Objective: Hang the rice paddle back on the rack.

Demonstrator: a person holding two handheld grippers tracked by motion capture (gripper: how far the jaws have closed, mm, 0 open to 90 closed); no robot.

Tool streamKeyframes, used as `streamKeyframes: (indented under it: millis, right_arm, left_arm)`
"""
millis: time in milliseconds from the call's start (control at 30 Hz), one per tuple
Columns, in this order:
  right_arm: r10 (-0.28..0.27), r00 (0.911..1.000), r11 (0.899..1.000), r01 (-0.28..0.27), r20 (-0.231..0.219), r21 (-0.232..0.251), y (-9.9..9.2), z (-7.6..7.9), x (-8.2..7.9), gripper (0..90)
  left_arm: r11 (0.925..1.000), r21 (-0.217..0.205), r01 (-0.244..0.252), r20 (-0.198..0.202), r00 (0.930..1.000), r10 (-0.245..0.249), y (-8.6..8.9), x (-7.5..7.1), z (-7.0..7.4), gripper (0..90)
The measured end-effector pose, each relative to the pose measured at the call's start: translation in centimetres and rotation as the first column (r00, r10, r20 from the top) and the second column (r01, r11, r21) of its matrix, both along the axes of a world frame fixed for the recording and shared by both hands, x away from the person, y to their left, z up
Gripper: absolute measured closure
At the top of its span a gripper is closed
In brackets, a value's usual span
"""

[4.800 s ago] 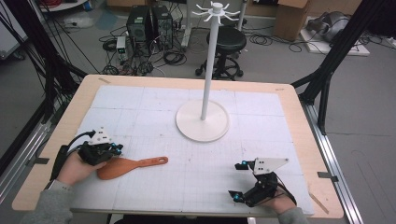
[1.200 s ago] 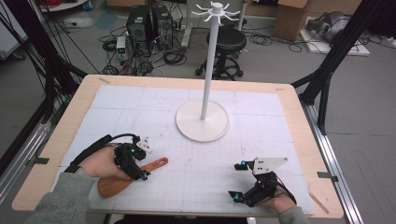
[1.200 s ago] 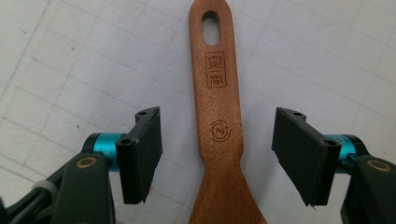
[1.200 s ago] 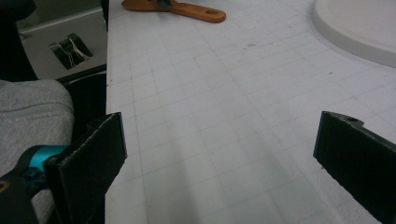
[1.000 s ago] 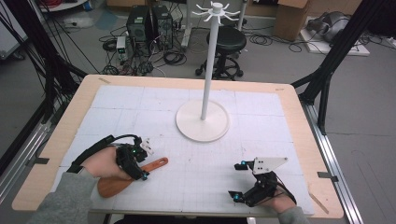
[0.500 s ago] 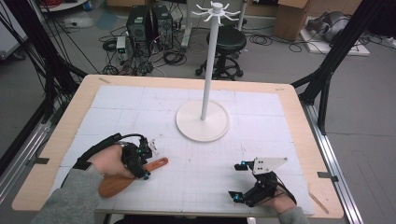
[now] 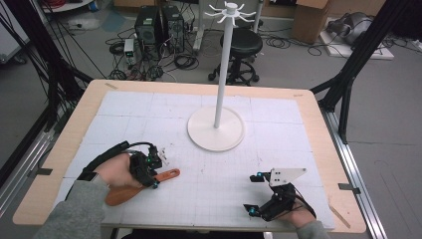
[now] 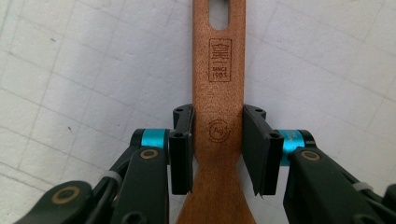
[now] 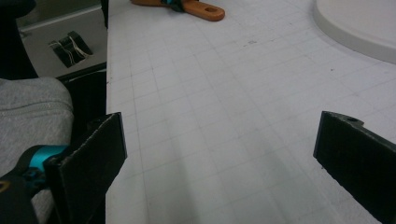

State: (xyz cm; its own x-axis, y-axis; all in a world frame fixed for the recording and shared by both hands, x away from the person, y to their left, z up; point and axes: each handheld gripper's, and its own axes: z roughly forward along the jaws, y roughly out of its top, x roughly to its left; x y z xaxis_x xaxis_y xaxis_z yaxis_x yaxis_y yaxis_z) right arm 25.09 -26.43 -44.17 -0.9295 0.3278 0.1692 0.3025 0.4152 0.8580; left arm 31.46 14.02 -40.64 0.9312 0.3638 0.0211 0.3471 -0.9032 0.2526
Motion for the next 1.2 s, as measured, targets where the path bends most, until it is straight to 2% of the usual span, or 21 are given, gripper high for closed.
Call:
streamKeyframes:
  millis: [133, 200, 267, 400, 567, 600, 733, 767, 800, 900, 933, 967, 1000, 1033, 1067, 1100, 1167, 1200]
  right_arm:
    - [-0.002, 1.0000, 1.000, 0.002, 0.001, -0.001, 0.0, 0.0, 0.1, 1.2]
    - [-0.002, 1.0000, 1.000, 0.002, -0.002, -0.003, 0.0, 0.0, 0.0, 1.2]
    - [-0.003, 1.0000, 1.000, 0.003, -0.001, -0.003, 0.0, 0.0, 0.0, 1.2]
    - [-0.006, 1.0000, 1.000, 0.006, 0.001, -0.003, 0.0, 0.0, 0.0, 1.2]
    - [-0.005, 1.0000, 1.000, 0.005, -0.001, -0.006, 0.0, 0.0, 0.0, 1.1]
    - [-0.005, 1.0000, 1.000, 0.005, -0.001, -0.005, 0.0, 0.0, 0.0, 1.2]
    - [-0.005, 1.0000, 1.000, 0.005, -0.003, -0.005, 0.0, -0.1, 0.0, 1.1]
    - [-0.006, 1.0000, 1.000, 0.006, -0.003, -0.004, 0.0, -0.1, 0.0, 1.1]
    - [-0.006, 1.0000, 1.000, 0.006, -0.003, -0.004, 0.0, -0.1, 0.0, 1.1]
    - [-0.005, 1.0000, 1.000, 0.005, -0.002, -0.004, 0.0, -0.1, 0.0, 1.2]
    - [-0.005, 1.0000, 1.000, 0.005, 0.000, -0.004, 0.0, -0.1, 0.0, 1.2]
    - [-0.005, 1.0000, 1.000, 0.005, -0.001, -0.004, 0.0, -0.1, 0.0, 1.2]
    - [-0.006, 1.0000, 1.000, 0.006, -0.003, -0.004, 0.0, 0.0, 0.0, 1.2]
    - [-0.006, 1.0000, 1.000, 0.006, -0.003, -0.004, 0.0, -0.1, 0.0, 1.2]
    - [-0.005, 1.0000, 1.000, 0.005, -0.003, -0.004, 0.0, -0.1, 0.0, 1.2]
    - [-0.005, 1.0000, 1.000, 0.005, -0.003, -0.004, 0.0, -0.1, 0.0, 1.2]
    - [-0.006, 1.0000, 1.000, 0.006, -0.002, -0.004, 0.0, -0.1, 0.0, 1.1]
    - [-0.005, 1.0000, 1.000, 0.005, -0.003, -0.004, 0.0, -0.1, 0.0, 1.2]
  left_arm:
    - [0.9992, -0.039, -0.007, 0.027, 0.9996, 0.008, 0.6, -0.3, 0.5, 65.4]
    - [0.9972, -0.074, -0.012, 0.045, 0.9989, 0.015, 1.1, -0.5, 1.1, 65.4]
    - [0.9926, -0.120, -0.016, 0.066, 0.9975, 0.024, 1.7, -0.9, 1.9, 65.5]
    - [0.9780, -0.207, -0.023, 0.087, 0.9953, 0.042, 2.8, -1.6, 3.0, 65.6]
    - [0.9632, -0.268, -0.022, 0.115, 0.9919, 0.054, 3.9, -2.2, 3.9, 65.6]
    - [0.9625, -0.271, -0.019, 0.119, 0.9915, 0.052, 4.0, -2.3, 4.0, 65.6]
    - [0.9411, -0.337, -0.019, 0.129, 0.9895, 0.066, 4.8, -2.6, 4.7, 65.6]
    - [0.9327, -0.360, -0.018, 0.140, 0.9874, 0.073, 5.1, -2.8, 5.1, 65.6]
    - [0.9327, -0.360, -0.018, 0.140, 0.9874, 0.073, 5.1, -2.8, 5.1, 65.7]
    - [0.9133, -0.407, -0.026, 0.146, 0.9849, 0.093, 5.6, -3.1, 5.6, 65.7]
    - [0.9109, -0.412, -0.020, 0.150, 0.9847, 0.089, 5.8, -3.1, 5.9, 65.7]
    - [0.9040, -0.427, -0.022, 0.151, 0.9840, 0.095, 5.9, -3.1, 6.0, 65.7]
    - [0.9009, -0.434, -0.022, 0.155, 0.9830, 0.098, 6.0, -3.2, 6.1, 65.7]
    - [0.8913, -0.453, -0.022, 0.164, 0.9806, 0.107, 6.1, -3.2, 6.4, 65.7]
    - [0.8818, -0.471, -0.026, 0.157, 0.9811, 0.113, 6.2, -3.3, 6.5, 65.7]
    - [0.8776, -0.479, -0.022, 0.163, 0.9801, 0.114, 6.3, -3.3, 6.6, 65.6]
    - [0.8624, -0.506, -0.016, 0.161, 0.9804, 0.113, 6.4, -3.3, 6.9, 65.7]
    - [0.8586, -0.513, -0.011, 0.168, 0.9793, 0.113, 6.5, -3.4, 7.0, 65.6]
